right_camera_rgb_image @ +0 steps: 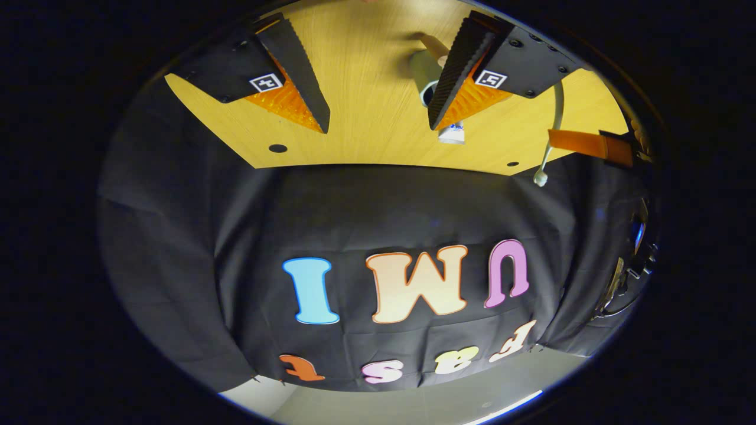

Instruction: Put the toothbrush and toothpaste on the desktop into the cup, then pick up the cup and place it on the coaster on the desktop.

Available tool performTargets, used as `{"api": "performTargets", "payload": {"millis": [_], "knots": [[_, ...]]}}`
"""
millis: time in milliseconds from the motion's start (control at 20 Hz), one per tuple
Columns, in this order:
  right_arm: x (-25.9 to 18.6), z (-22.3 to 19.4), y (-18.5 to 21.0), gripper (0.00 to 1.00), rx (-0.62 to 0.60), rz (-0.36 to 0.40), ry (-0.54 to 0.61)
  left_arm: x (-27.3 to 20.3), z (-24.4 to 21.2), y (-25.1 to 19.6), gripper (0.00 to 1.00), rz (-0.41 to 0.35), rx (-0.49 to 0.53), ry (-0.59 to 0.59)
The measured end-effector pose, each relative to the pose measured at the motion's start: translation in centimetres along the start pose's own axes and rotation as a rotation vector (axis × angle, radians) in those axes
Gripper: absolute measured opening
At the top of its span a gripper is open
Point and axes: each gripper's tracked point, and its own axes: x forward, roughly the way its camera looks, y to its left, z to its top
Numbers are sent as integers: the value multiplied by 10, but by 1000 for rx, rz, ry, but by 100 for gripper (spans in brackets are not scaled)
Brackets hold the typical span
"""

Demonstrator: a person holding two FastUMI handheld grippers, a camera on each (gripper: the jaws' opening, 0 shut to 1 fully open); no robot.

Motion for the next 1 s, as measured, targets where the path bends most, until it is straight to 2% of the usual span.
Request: {"api": "performTargets", "payload": {"millis": [350, 600, 1000], "knots": [[-20, -17, -43, 100, 58, -84, 39, 50, 53, -50, 0, -88, -47, -220], [-24, -24, -62, 100, 51, -102, 52, 74, 33, -62, 0, -94, -46, -216], [-24, -41, -64, 100, 37, -88, 82, 75, -12, -65, 0, -69, 31, -199]]}}
